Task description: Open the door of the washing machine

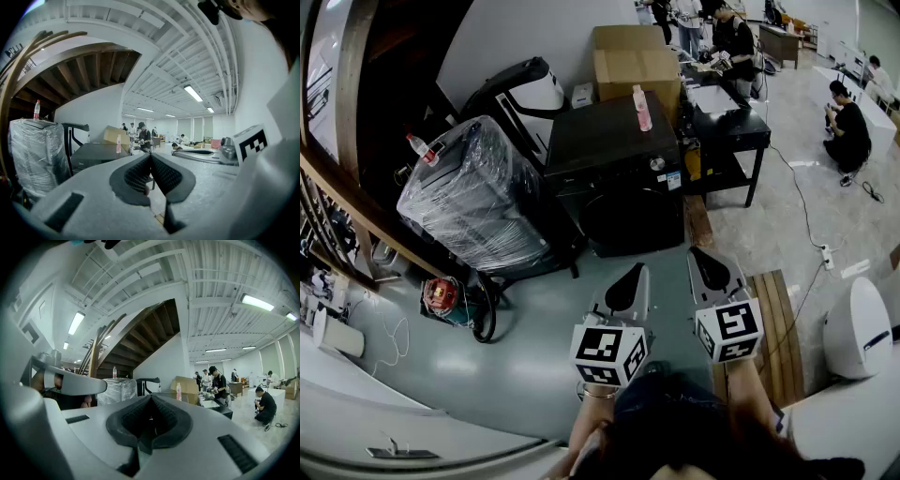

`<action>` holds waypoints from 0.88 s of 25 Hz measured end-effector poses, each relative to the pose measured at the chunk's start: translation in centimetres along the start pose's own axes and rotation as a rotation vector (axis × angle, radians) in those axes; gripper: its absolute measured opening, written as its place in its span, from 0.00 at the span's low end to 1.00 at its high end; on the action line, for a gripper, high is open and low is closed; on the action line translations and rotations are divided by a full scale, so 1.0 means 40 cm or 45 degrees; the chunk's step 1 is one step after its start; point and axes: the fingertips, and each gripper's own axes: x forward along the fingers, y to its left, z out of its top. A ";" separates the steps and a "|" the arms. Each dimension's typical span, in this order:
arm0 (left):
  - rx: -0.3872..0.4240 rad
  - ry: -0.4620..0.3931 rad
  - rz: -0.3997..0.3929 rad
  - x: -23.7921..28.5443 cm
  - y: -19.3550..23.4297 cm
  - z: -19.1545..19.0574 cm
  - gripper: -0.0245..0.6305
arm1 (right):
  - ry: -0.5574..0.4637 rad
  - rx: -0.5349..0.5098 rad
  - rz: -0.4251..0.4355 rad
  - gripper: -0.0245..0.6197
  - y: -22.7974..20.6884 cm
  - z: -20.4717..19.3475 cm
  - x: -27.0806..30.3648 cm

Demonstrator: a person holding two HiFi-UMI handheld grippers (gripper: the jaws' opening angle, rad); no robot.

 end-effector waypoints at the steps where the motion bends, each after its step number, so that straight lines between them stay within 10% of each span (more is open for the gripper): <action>1: -0.001 0.000 -0.003 0.000 0.008 0.000 0.06 | -0.001 0.005 -0.011 0.04 0.003 0.001 0.006; 22: -0.055 -0.014 -0.084 0.028 0.245 0.003 0.06 | 0.075 0.113 -0.128 0.04 0.096 -0.035 0.194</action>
